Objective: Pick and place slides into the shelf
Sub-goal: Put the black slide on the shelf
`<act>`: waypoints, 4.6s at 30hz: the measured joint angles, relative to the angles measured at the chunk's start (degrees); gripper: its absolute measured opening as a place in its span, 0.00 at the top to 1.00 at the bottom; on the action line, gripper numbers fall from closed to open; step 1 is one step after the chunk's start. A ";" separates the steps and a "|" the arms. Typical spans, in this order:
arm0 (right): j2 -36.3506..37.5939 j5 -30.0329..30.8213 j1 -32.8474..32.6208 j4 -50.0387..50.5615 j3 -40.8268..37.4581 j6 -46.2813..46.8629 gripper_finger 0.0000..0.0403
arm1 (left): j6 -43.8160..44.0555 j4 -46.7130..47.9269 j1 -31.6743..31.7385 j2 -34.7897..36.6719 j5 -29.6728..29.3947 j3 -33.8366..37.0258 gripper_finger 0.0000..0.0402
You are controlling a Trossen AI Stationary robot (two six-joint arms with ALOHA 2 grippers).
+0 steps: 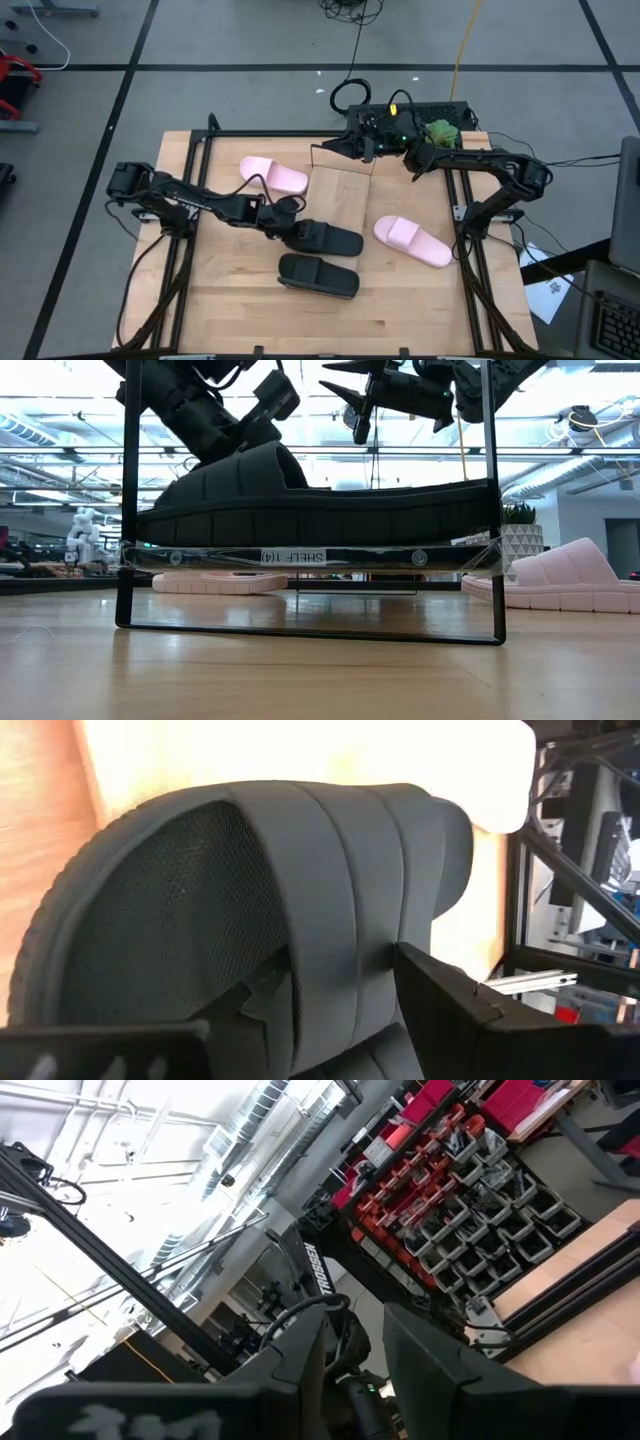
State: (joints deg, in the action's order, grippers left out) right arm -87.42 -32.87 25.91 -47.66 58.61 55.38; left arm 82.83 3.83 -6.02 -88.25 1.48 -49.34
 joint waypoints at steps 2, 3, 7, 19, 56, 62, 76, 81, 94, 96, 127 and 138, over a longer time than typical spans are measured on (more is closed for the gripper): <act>0.00 0.01 -0.02 -0.07 0.00 -0.27 0.77 | -0.01 0.48 -0.02 0.00 0.31 0.00 0.62; 0.00 0.07 0.00 -0.05 0.00 -0.33 0.77 | -0.02 0.63 -0.02 0.00 0.66 0.00 0.62; 0.00 0.57 -0.02 -0.02 0.00 -0.34 0.77 | -0.64 1.04 -0.07 0.00 1.33 0.00 0.62; 0.00 1.34 -0.02 -0.10 0.00 -0.36 0.77 | -2.93 2.52 0.00 0.00 1.49 0.00 0.62; 0.02 1.18 -0.14 0.87 0.00 -0.35 0.77 | -16.59 2.56 1.88 0.02 5.82 -0.02 0.62; 0.02 1.25 -0.15 0.95 0.00 -0.34 0.77 | -16.94 2.25 2.14 0.02 7.58 -0.02 0.62; 0.02 1.50 -0.15 1.21 0.00 -0.54 0.77 | -17.84 2.05 2.05 0.02 8.02 -0.02 0.62; 0.02 1.49 -0.15 1.21 0.00 -0.53 0.77 | -17.66 2.10 2.25 0.02 7.69 -0.02 0.62; 0.02 1.36 -0.17 1.21 0.00 -0.37 0.77 | -17.84 3.24 2.25 0.02 7.53 -0.02 0.62; 0.02 1.34 -0.17 1.21 0.00 -0.36 0.77 | -17.84 3.71 2.25 0.02 7.47 -0.04 0.62; 0.02 1.05 -1.29 1.23 0.00 -0.34 0.77 | -18.70 8.29 3.71 2.39 4.83 -0.04 0.62; 0.02 1.03 -1.29 1.29 0.00 -0.34 0.77 | -18.39 14.11 3.73 4.82 2.84 0.03 0.62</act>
State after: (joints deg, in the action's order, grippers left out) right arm -87.39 -31.83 24.62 -46.37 58.61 55.05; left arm 64.43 17.94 -2.29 -83.43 4.31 -49.31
